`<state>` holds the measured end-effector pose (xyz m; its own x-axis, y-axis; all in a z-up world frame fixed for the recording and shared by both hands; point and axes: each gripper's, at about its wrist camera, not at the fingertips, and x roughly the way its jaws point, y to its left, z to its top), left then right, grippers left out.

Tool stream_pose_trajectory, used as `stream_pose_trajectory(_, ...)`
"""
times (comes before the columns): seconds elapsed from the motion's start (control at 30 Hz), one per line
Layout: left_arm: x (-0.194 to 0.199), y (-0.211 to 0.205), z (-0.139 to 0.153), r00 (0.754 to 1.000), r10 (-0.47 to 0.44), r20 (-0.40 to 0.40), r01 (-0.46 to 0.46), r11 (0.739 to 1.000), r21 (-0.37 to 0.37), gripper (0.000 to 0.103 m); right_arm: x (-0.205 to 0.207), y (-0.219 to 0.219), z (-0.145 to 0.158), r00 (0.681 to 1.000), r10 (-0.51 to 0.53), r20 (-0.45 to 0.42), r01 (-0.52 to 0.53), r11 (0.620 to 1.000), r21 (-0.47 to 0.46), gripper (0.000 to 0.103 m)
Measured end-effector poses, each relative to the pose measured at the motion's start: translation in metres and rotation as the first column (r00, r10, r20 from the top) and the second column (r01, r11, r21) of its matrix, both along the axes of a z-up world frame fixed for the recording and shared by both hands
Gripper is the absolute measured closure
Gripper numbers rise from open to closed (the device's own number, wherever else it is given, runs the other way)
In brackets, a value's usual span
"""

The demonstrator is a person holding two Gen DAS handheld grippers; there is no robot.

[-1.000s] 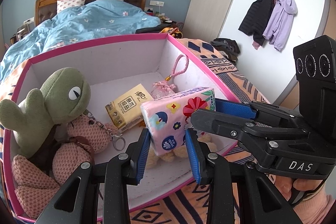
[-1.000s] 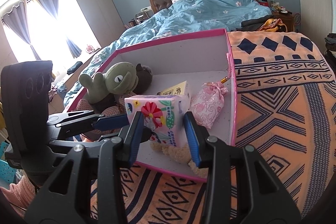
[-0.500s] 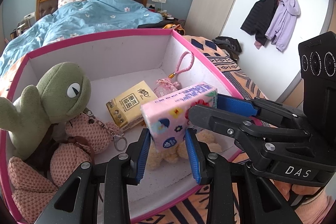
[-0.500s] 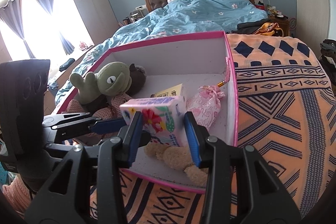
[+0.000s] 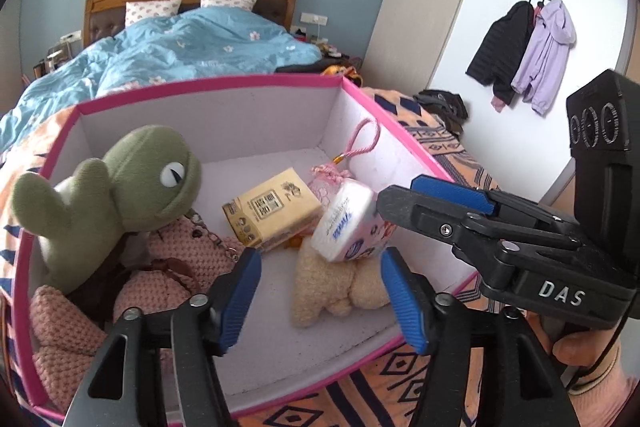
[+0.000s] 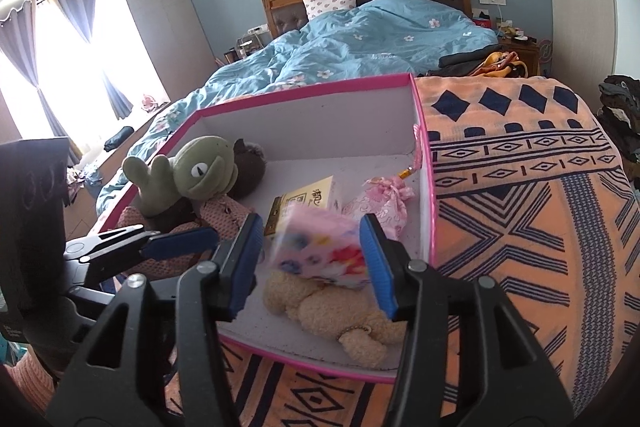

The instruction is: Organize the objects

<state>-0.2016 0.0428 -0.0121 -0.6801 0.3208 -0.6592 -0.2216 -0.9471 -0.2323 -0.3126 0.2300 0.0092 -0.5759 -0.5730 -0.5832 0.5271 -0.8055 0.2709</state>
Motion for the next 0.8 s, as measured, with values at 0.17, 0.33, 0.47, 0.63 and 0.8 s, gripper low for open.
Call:
stream_pose_trajectory(0.17,0.018,0.001,0.012,0.998,0.006,-0.07,-0.007,1.0,-0.022,0.022,0.012,0.003,0.005,1.0,0.018,-0.02,-0.019,1.0,-0.022,0.05)
stream_pose_trajectory(0.33,0.047,-0.005,0.022,0.991,0.022,-0.135,-0.025,0.999,-0.023,0.011,0.038,0.008,0.017,0.996,0.057,-0.07,-0.061,0.996,-0.057,0.045)
stream_pose_trajectory(0.47,0.076,-0.013,0.027,0.98,0.059,-0.191,-0.063,0.998,-0.015,0.0,0.066,0.015,0.024,0.988,0.076,-0.134,-0.087,0.993,-0.083,0.031)
stream_pose_trajectory(0.63,0.101,-0.023,0.015,0.976,0.131,-0.174,-0.135,0.991,-0.008,0.0,0.1,0.023,0.015,0.98,0.07,-0.186,-0.087,0.993,-0.085,0.008)
stream_pose_trajectory(0.8,0.113,-0.031,-0.005,0.971,0.205,-0.123,-0.209,0.978,-0.026,0.0,0.121,0.015,-0.008,0.982,0.076,-0.173,-0.08,0.997,-0.014,0.0)
